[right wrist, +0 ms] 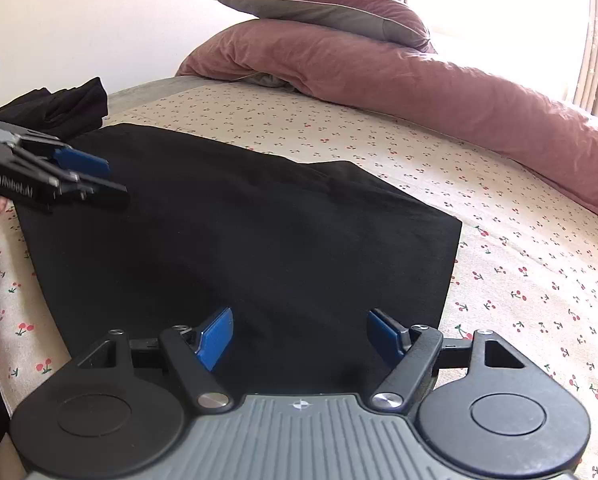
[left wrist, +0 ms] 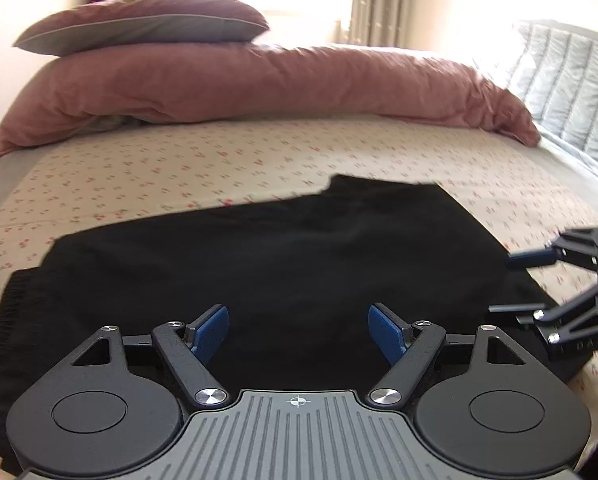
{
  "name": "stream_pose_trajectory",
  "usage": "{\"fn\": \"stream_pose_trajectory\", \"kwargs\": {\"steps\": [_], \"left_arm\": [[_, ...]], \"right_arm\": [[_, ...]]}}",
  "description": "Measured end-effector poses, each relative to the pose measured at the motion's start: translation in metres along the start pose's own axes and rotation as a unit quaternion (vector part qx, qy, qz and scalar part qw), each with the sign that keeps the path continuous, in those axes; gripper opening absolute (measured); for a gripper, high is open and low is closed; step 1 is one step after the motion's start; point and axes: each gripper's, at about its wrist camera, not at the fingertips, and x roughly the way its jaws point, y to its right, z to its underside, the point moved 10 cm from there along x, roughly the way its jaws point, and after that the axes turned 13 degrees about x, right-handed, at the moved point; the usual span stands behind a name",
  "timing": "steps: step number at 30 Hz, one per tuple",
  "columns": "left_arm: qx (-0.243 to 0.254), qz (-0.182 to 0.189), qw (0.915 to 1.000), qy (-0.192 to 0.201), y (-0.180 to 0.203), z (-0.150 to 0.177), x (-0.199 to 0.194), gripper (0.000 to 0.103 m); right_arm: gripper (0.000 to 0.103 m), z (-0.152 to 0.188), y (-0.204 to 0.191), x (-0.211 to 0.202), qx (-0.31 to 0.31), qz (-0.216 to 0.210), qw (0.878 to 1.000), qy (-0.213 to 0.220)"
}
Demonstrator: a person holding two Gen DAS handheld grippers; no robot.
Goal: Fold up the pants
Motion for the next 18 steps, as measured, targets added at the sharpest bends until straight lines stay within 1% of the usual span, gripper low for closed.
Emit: {"fn": "stream_pose_trajectory", "kwargs": {"steps": [3,5,6,8,10,12,15,18], "left_arm": [[0.04,0.022,0.9988,-0.016,0.021,0.015,0.012,0.079],[0.072,0.025,0.997,-0.013,0.027,0.024,0.015,0.084],[0.088,0.03,0.9956,-0.012,0.029,0.028,0.015,0.084],[0.126,0.048,0.9908,-0.003,0.031,0.039,0.011,0.086],[0.132,0.062,0.9894,0.002,0.027,0.046,0.005,0.086],[0.123,0.069,0.99,-0.008,0.022,0.05,-0.001,0.086],[0.14,0.061,0.9881,-0.015,0.018,0.054,-0.01,0.086],[0.155,0.049,0.9867,-0.011,0.018,0.049,-0.016,0.086]], "right_arm": [[0.073,0.007,0.001,-0.004,-0.008,-0.008,1.0,-0.002],[0.073,0.015,0.002,-0.004,-0.022,-0.012,1.0,-0.011],[0.073,0.021,0.003,-0.004,-0.034,-0.015,0.999,-0.014],[0.073,0.029,0.005,-0.007,-0.056,-0.024,0.998,-0.016],[0.073,0.033,0.012,-0.013,-0.058,-0.03,0.998,-0.018],[0.074,0.037,0.024,-0.021,-0.053,-0.026,0.998,-0.023],[0.074,0.042,0.044,-0.034,-0.03,-0.02,0.999,-0.04],[0.074,0.04,0.057,-0.051,-0.009,-0.006,0.999,-0.036]]}}
